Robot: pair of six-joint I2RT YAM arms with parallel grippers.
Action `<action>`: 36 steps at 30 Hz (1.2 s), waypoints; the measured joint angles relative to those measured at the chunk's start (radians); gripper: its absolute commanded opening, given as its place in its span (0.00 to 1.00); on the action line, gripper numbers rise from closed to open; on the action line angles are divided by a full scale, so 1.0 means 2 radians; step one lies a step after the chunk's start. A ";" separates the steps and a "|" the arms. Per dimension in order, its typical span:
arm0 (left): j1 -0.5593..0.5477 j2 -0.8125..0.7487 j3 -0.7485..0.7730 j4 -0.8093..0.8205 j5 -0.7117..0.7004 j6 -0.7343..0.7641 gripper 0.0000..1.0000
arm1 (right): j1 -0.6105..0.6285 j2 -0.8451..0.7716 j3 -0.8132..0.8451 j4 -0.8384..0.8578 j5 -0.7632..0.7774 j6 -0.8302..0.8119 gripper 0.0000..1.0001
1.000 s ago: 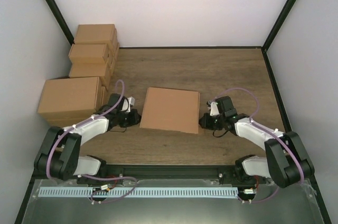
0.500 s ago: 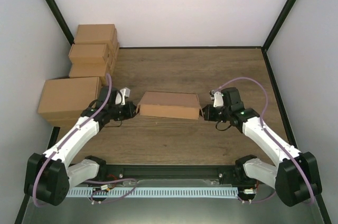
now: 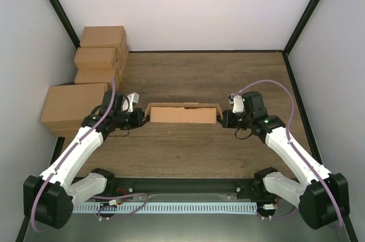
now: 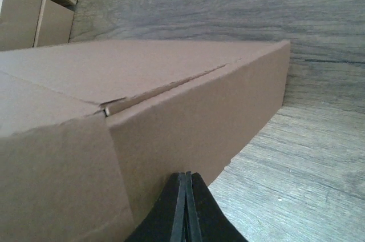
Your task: Fold the paper box
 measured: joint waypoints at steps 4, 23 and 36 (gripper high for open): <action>0.000 -0.002 0.010 -0.010 0.000 0.000 0.04 | 0.000 0.000 0.010 -0.007 0.000 -0.002 0.01; 0.000 0.003 0.019 -0.016 0.001 0.002 0.07 | -0.001 0.000 0.012 0.002 0.002 -0.005 0.04; 0.001 0.002 0.012 0.003 -0.019 0.009 0.15 | -0.003 0.006 0.008 0.023 0.019 -0.012 0.13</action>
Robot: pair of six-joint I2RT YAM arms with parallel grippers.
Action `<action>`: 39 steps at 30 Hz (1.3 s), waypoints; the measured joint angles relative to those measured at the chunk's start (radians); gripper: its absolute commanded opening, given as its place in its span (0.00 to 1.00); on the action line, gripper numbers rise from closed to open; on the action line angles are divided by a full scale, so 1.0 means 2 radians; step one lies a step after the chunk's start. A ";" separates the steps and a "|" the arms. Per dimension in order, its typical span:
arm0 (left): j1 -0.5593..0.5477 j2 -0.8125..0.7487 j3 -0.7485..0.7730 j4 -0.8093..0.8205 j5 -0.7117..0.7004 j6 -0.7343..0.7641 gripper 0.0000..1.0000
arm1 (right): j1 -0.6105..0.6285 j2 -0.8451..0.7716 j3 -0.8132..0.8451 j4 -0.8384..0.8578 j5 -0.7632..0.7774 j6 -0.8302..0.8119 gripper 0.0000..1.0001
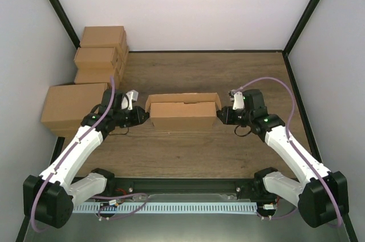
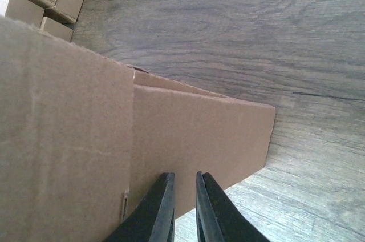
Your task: Fold the paper box
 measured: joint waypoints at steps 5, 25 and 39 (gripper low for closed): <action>0.000 0.000 0.000 0.003 -0.003 0.000 0.15 | 0.000 0.006 0.001 0.009 0.006 -0.004 0.13; 0.000 0.030 0.009 0.039 -0.026 0.009 0.21 | 0.000 0.035 0.014 0.032 0.025 -0.008 0.13; -0.004 0.018 0.011 -0.010 -0.058 0.023 0.39 | 0.005 0.027 0.018 0.010 0.045 -0.019 0.28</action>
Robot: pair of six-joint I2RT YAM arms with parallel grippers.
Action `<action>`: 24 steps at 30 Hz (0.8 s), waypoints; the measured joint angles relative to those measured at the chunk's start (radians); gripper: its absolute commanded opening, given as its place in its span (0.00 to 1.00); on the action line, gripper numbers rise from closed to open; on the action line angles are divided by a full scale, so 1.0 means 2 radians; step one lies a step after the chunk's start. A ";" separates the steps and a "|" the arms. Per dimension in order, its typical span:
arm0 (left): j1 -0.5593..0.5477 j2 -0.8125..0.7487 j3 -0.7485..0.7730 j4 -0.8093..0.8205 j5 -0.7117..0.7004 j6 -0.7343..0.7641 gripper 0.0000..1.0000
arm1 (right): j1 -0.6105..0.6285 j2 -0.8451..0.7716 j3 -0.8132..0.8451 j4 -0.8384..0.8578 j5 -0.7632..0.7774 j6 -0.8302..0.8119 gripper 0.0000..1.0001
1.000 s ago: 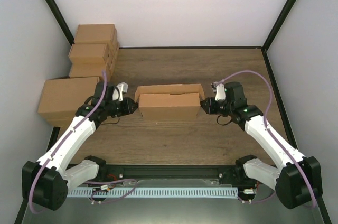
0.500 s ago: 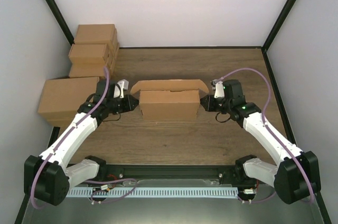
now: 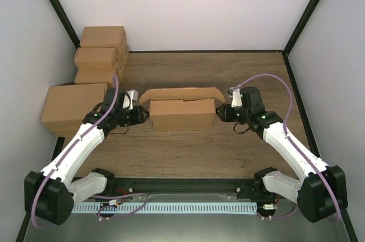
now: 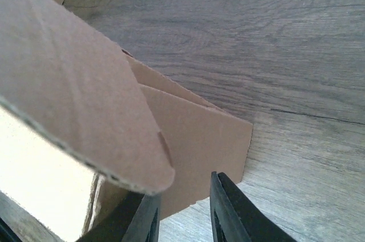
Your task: Fold the paper box
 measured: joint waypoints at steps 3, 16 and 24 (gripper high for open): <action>-0.001 -0.006 0.004 -0.017 -0.009 0.003 0.43 | 0.002 -0.005 0.000 -0.009 0.002 0.000 0.29; -0.004 -0.055 0.053 -0.073 -0.065 0.008 0.37 | 0.003 -0.035 0.000 -0.039 0.003 0.000 0.38; -0.004 -0.091 0.058 -0.084 -0.075 0.019 0.37 | 0.004 -0.090 0.010 -0.064 -0.015 -0.001 0.40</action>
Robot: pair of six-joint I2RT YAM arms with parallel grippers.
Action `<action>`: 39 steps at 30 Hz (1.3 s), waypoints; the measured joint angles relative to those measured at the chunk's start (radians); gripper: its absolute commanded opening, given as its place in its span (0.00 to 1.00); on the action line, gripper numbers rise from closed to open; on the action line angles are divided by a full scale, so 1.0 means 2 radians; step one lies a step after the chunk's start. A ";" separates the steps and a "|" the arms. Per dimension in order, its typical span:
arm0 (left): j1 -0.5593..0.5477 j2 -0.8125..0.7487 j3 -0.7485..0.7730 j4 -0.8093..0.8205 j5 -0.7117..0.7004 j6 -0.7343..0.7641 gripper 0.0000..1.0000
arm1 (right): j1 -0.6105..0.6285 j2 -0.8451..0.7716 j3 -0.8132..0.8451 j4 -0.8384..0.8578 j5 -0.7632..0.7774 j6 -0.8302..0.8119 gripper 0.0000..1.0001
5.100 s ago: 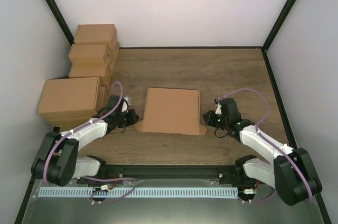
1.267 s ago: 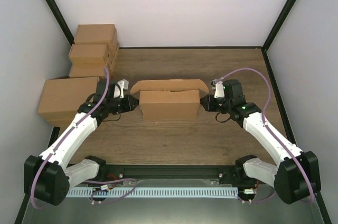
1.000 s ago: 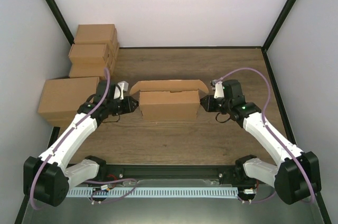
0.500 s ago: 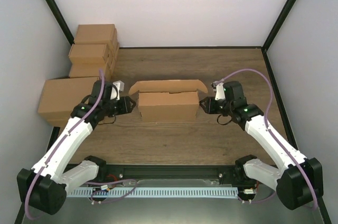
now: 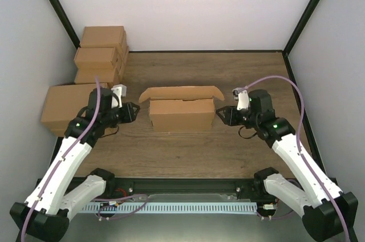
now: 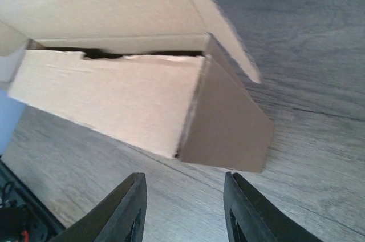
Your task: Fold the paper box
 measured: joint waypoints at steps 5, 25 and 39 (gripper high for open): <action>0.000 -0.019 0.024 0.004 0.011 0.016 0.50 | 0.001 -0.017 0.031 -0.006 -0.051 -0.012 0.36; -0.001 0.074 0.047 0.057 0.003 0.124 0.65 | 0.192 0.175 0.113 0.128 0.037 -0.024 0.01; -0.001 0.139 0.088 0.054 -0.008 0.148 0.37 | 0.200 0.234 0.125 0.143 0.107 -0.058 0.01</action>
